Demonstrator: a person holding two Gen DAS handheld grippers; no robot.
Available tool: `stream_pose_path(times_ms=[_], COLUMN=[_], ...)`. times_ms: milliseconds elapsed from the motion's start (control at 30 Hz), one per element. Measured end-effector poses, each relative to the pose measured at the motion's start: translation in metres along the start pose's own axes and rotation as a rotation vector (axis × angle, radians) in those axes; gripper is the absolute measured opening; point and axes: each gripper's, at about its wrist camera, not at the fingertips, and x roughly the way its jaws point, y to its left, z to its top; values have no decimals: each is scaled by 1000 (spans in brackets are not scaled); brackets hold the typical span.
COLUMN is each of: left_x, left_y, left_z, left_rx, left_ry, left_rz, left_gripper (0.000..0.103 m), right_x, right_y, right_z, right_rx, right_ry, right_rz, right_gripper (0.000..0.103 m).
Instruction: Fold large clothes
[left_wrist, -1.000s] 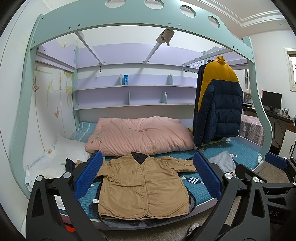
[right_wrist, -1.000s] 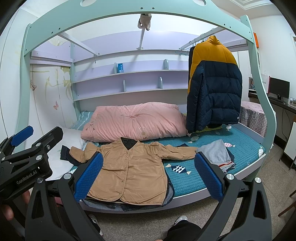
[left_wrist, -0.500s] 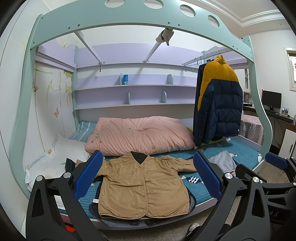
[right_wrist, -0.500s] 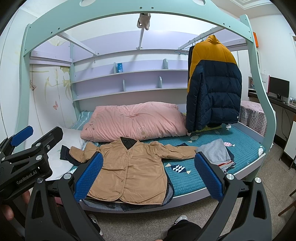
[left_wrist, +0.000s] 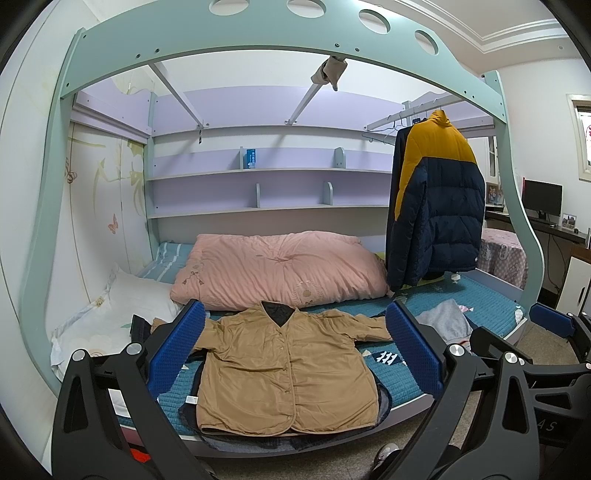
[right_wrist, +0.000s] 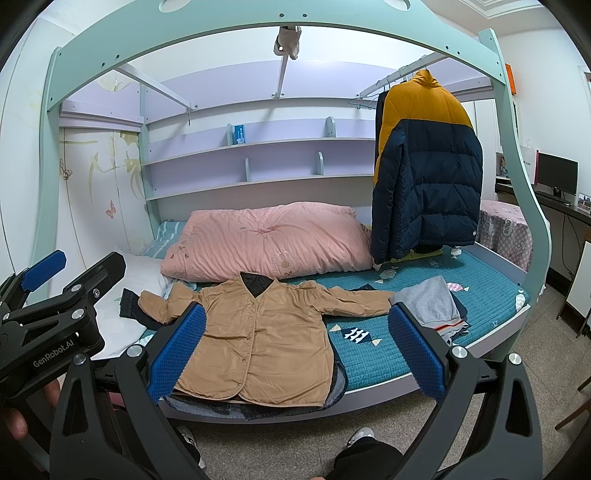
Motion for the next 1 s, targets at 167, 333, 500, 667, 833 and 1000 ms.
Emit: stream_pose_path(times_ms=[167, 333, 500, 667, 833, 1000], left_x=[1, 0, 0, 1, 1, 1], left_y=[1, 1, 1, 2, 3, 3], left_z=[0, 0, 0, 0, 0, 0], left_rx=[1, 0, 2, 2, 2, 2], left_ry=[2, 2, 1, 2, 2, 2], left_rz=[0, 0, 1, 1, 0, 0], left_gripper=[98, 98, 98, 98, 98, 98], right_x=[0, 1, 0, 0, 1, 0], right_y=[0, -1, -1, 0, 0, 0], right_z=[0, 1, 0, -1, -1, -1], right_rx=[1, 1, 1, 2, 2, 2], right_ry=[2, 2, 1, 3, 2, 3], right_rz=[1, 1, 2, 3, 3, 2], right_gripper=[95, 95, 95, 95, 95, 95])
